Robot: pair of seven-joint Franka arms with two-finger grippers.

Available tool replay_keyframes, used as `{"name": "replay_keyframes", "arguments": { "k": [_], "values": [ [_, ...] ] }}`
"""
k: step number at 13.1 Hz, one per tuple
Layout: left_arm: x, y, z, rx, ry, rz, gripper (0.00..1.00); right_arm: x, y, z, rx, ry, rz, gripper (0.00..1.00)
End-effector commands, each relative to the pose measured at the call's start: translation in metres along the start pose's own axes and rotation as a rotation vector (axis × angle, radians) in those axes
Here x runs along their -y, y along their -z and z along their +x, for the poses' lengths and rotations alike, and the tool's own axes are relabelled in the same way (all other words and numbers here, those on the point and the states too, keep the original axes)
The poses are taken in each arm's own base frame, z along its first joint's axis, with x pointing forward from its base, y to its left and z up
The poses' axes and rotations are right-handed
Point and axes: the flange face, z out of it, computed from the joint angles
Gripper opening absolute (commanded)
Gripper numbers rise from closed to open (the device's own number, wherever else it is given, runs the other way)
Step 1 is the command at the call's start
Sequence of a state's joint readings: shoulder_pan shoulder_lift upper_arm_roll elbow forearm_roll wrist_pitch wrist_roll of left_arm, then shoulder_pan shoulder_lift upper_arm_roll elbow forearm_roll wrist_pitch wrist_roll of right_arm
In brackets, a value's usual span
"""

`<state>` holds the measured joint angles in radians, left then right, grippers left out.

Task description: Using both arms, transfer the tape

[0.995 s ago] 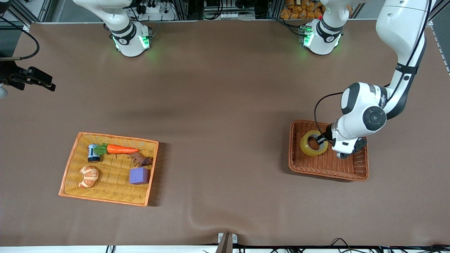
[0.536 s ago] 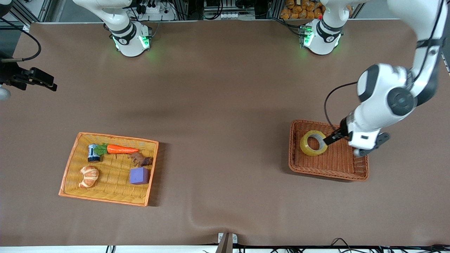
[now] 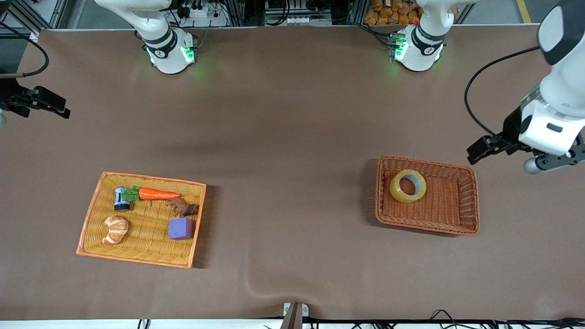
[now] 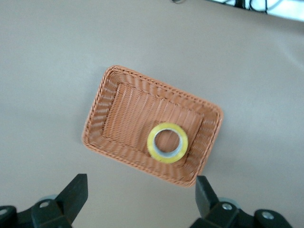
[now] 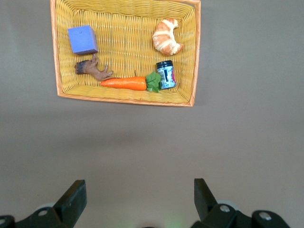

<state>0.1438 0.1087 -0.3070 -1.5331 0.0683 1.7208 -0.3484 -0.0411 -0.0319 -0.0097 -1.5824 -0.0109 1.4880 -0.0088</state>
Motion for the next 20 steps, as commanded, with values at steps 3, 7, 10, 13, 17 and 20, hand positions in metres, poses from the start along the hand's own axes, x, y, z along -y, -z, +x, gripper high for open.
{"name": "replay_keyframes", "arguments": {
  "k": [3,7,10,13,17,20],
  "values": [
    [0.034,0.030,-0.010,-0.004,-0.099,0.014,1.00,-0.006,0.005,0.002,-0.001,-0.001,0.002,1.00],
    [0.060,0.040,-0.008,-0.018,-0.193,0.027,1.00,-0.005,0.005,0.002,-0.001,0.001,0.002,1.00],
    [0.069,0.045,-0.009,-0.017,-0.190,0.028,1.00,-0.006,0.005,0.002,-0.001,-0.001,0.002,1.00],
    [0.071,0.048,-0.011,-0.002,-0.201,0.029,1.00,-0.006,0.005,0.002,-0.001,-0.001,0.002,1.00],
    [0.063,0.053,-0.014,0.005,-0.207,0.006,1.00,-0.006,0.005,0.002,-0.001,-0.001,0.002,1.00],
    [0.066,0.049,-0.017,0.089,-0.182,-0.072,1.00,-0.006,0.005,0.001,0.000,-0.001,0.002,1.00]
  ]
}}
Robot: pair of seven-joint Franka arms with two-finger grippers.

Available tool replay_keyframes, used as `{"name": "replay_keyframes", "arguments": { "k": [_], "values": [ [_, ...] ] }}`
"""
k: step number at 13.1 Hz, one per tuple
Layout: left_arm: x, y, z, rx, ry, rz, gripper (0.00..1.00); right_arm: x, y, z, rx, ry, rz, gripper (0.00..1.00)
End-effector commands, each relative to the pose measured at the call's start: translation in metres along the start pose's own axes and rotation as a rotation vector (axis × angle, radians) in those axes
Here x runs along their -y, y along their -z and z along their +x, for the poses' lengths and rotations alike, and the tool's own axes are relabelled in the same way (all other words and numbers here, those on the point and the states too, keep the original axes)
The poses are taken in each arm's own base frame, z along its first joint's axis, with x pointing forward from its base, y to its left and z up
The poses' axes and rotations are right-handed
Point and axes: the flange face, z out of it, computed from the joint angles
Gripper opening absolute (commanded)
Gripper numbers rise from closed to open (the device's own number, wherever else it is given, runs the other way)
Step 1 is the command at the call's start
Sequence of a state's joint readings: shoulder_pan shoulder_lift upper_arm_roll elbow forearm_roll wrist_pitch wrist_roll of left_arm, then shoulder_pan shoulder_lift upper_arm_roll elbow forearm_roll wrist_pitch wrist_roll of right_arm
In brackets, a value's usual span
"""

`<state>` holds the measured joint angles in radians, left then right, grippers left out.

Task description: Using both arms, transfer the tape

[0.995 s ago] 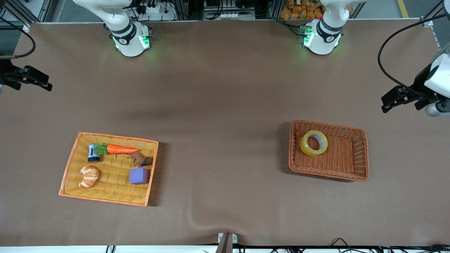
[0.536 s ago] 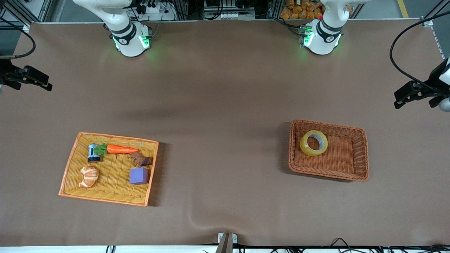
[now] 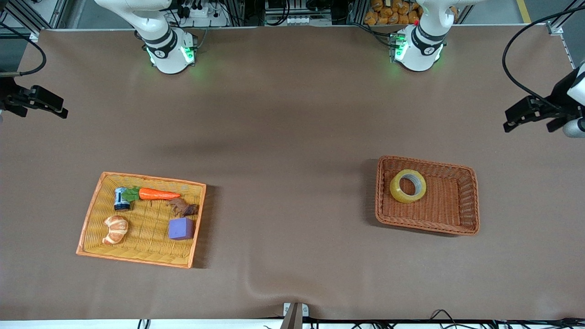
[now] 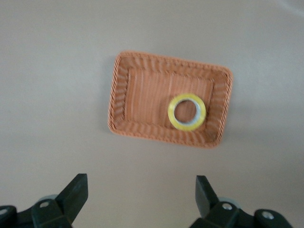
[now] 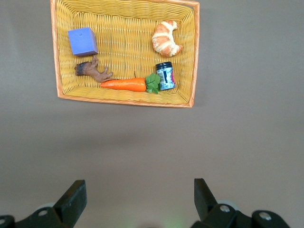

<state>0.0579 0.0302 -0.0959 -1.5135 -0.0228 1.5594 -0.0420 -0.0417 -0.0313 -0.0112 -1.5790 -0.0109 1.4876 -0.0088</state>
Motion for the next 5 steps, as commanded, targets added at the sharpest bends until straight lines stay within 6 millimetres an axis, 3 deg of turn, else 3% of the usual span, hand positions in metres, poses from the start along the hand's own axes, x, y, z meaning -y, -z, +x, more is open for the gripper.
{"name": "replay_keyframes", "arguments": {
  "k": [1,5],
  "values": [
    [0.0012,0.0105,-0.0002,0.012,-0.008,-0.034,1.00,-0.0051,0.0038,0.0015,0.001,0.001,0.002,1.00],
    [0.0053,0.0014,0.0052,0.028,0.004,-0.026,1.00,-0.0051,0.0037,0.0014,0.003,0.001,0.002,1.00]
  ]
}}
